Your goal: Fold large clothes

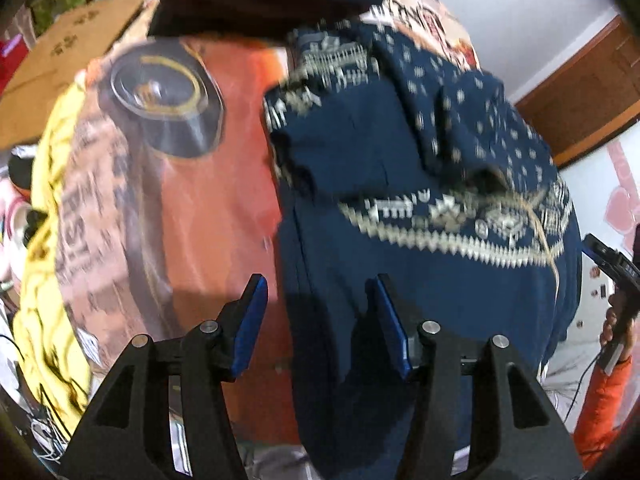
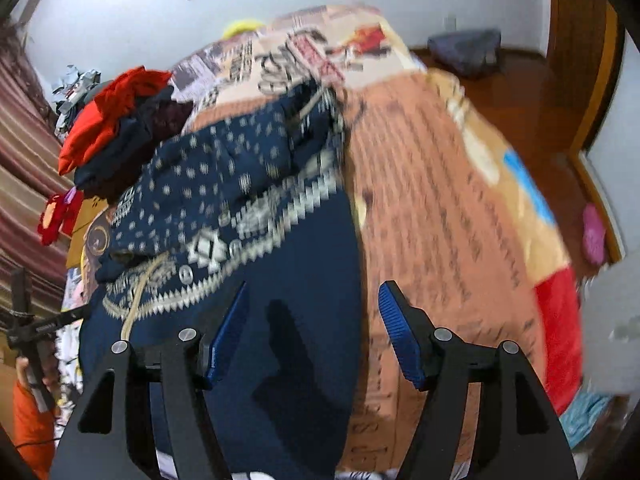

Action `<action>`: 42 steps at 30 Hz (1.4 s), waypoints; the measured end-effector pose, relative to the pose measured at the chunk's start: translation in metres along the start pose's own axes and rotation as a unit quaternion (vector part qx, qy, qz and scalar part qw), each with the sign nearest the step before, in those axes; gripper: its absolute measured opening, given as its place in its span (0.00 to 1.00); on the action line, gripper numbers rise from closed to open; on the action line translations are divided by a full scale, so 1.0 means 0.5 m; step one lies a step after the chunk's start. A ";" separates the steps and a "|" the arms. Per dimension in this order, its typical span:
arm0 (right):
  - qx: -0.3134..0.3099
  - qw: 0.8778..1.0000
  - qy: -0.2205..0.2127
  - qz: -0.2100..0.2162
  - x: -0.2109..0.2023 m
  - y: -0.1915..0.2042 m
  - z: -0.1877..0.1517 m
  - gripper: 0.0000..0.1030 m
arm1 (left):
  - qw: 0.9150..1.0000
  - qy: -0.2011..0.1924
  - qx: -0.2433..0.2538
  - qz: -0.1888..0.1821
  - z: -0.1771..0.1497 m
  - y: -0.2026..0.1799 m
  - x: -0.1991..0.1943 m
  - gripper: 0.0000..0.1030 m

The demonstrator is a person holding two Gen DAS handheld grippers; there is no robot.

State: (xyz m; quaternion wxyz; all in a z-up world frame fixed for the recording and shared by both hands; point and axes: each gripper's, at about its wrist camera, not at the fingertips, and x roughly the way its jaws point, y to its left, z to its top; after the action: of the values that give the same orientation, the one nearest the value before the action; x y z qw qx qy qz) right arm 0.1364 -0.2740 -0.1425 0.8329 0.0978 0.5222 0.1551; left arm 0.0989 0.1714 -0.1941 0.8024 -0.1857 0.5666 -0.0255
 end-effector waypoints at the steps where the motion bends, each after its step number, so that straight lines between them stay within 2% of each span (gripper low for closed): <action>1: 0.006 1.000 0.003 0.006 0.004 -0.003 -0.005 0.61 | 1.000 0.005 -0.004 -0.009 -0.006 0.001 0.004 0.52; 3: 0.019 1.000 0.010 0.016 0.013 -0.007 -0.018 0.61 | 0.999 0.011 -0.019 -0.029 -0.017 0.004 0.012 0.52; 5: 0.020 1.000 0.011 0.021 0.019 -0.003 -0.027 0.61 | 0.999 0.008 -0.032 -0.034 -0.027 0.010 0.017 0.53; 11: 0.000 1.000 -0.012 0.009 0.023 0.014 -0.041 0.63 | 0.997 -0.007 -0.052 -0.063 -0.047 0.009 0.007 0.53; 13: 0.002 1.000 -0.022 0.006 0.021 0.016 -0.041 0.55 | 0.997 -0.010 -0.046 -0.065 -0.045 0.004 0.005 0.53; 15: -0.009 1.000 -0.027 -0.001 0.015 0.027 -0.042 0.38 | 0.997 -0.011 -0.038 -0.073 -0.044 -0.005 -0.003 0.52; 16: -0.018 0.999 -0.029 -0.004 0.011 0.032 -0.041 0.32 | 0.997 -0.012 -0.032 -0.075 -0.043 -0.010 -0.008 0.49; 17: -0.024 0.999 -0.033 0.001 0.004 0.036 -0.040 0.17 | 0.997 -0.016 -0.023 -0.077 -0.044 -0.020 -0.015 0.43; 18: -0.023 0.999 -0.032 0.016 -0.001 0.037 -0.038 0.11 | 0.997 -0.019 -0.014 -0.074 -0.042 -0.027 -0.020 0.39; 20: -0.021 0.999 -0.035 0.033 -0.007 0.043 -0.032 0.10 | 0.997 -0.028 0.008 -0.066 -0.034 -0.046 -0.027 0.18; 21: -0.024 0.998 -0.040 0.035 -0.011 0.049 -0.030 0.09 | 0.997 -0.035 0.020 -0.064 -0.031 -0.058 -0.035 0.13; 25: -0.036 0.995 -0.066 0.067 -0.032 0.072 0.006 0.08 | 0.994 -0.067 0.035 -0.079 0.003 -0.080 -0.070 0.08; 29: -0.057 0.990 -0.107 0.066 -0.060 0.099 0.065 0.08 | 0.987 -0.116 0.022 -0.105 0.064 -0.076 -0.128 0.07; 31: -0.058 0.988 -0.126 0.063 -0.068 0.103 0.090 0.08 | 0.986 -0.140 0.009 -0.092 0.092 -0.071 -0.145 0.07; 33: -0.054 0.987 -0.138 0.053 -0.060 0.097 0.109 0.08 | 0.985 -0.163 -0.001 -0.051 0.122 -0.060 -0.149 0.07; 35: -0.051 0.988 -0.140 0.031 -0.036 0.088 0.124 0.08 | 0.986 -0.168 -0.003 -0.020 0.140 -0.050 -0.133 0.07; 37: -0.051 0.990 -0.133 0.010 -0.007 0.078 0.129 0.08 | 0.987 -0.158 -0.007 0.009 0.149 -0.037 -0.102 0.07; 42: -0.028 0.996 -0.080 0.004 0.063 0.042 0.127 0.09 | 0.995 -0.097 -0.031 0.016 0.156 -0.004 -0.012 0.07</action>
State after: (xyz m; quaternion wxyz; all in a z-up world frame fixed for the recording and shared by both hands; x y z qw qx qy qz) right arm 0.2033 -0.2432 -0.1344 0.8737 0.0884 0.4491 0.1647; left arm 0.1690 0.1919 -0.1656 0.8477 -0.2034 0.4894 0.0229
